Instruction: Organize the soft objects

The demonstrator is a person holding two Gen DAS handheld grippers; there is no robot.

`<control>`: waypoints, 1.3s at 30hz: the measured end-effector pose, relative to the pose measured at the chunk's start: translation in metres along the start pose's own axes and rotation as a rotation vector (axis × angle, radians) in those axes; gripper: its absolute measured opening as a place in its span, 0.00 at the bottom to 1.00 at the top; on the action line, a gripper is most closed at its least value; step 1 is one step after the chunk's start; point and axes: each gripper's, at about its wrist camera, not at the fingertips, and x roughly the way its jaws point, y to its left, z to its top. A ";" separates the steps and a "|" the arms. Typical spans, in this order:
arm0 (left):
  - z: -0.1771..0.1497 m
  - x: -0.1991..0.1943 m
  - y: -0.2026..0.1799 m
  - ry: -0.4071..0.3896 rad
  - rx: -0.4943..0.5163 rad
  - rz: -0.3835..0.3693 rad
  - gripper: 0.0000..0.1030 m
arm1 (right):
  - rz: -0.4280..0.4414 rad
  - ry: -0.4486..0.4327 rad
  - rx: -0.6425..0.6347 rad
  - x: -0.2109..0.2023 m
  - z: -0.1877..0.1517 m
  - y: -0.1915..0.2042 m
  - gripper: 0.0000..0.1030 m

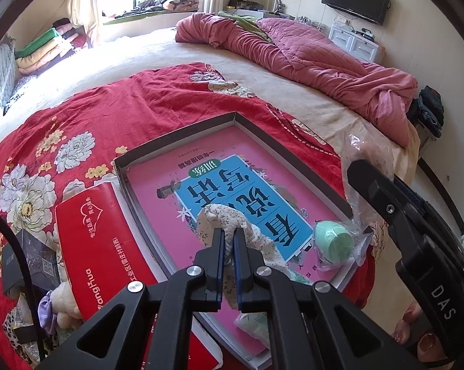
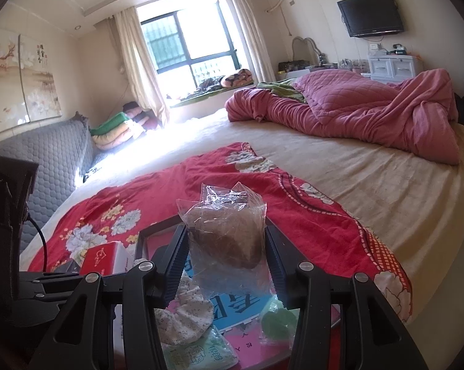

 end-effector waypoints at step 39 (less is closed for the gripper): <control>-0.008 0.029 -0.001 0.097 0.026 -0.005 0.06 | -0.079 0.278 -0.089 0.077 -0.042 -0.012 0.51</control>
